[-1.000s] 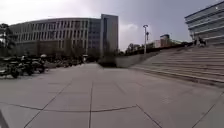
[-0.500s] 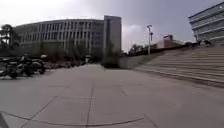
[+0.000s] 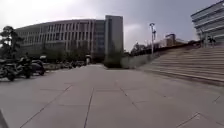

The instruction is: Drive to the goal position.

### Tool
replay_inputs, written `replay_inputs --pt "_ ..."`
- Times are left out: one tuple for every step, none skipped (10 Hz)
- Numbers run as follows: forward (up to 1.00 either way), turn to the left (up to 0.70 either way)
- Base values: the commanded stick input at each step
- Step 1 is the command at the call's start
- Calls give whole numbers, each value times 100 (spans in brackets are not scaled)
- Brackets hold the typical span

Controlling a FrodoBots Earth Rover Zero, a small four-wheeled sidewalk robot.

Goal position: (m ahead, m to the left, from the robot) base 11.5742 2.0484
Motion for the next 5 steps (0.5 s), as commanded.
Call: replay_inputs --pt "60 4" --pt "60 1" --pt "60 1" --pt "60 1" --pt "60 1"
